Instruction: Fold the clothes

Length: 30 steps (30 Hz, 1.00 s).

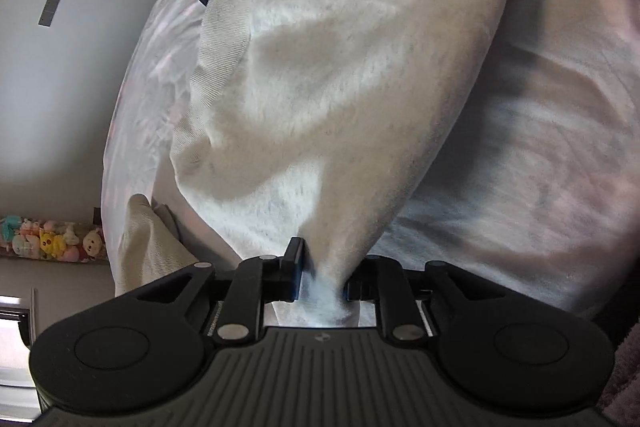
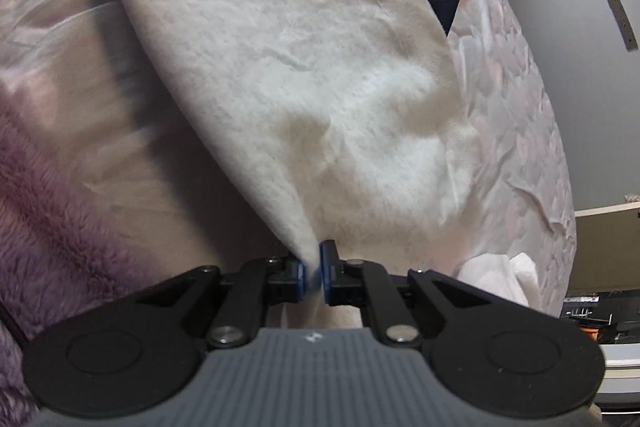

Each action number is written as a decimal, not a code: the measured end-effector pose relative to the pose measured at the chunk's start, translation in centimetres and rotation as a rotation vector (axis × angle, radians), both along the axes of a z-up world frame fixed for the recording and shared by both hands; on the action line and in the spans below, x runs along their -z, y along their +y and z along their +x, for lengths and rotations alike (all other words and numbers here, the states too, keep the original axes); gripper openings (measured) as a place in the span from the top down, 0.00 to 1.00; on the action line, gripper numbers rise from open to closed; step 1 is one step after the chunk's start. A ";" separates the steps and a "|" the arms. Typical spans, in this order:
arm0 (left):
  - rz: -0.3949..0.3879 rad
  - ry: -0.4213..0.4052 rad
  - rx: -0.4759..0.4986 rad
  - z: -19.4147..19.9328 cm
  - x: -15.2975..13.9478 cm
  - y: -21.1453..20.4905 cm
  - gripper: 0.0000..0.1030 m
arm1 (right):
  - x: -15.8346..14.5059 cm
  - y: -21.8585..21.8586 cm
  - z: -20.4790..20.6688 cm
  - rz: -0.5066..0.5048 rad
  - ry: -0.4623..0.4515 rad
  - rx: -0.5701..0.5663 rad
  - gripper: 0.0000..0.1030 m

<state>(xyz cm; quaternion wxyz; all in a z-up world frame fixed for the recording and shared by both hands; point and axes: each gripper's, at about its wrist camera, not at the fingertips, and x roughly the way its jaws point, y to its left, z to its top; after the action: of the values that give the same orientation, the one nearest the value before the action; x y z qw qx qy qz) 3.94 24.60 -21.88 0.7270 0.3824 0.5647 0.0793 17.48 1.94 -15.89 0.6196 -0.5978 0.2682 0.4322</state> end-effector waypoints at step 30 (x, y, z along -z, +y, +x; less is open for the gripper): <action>-0.740 -0.664 -0.696 3.9 -8.7 13.1 0.40 | -2.4 -5.2 21.7 0.693 0.662 1.105 0.25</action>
<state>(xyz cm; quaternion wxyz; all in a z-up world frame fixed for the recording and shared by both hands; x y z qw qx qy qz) 7.86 37.66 -13.18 0.8805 -0.1481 0.3896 0.2259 39.14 -3.28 -13.49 0.7873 0.0170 0.5518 0.2745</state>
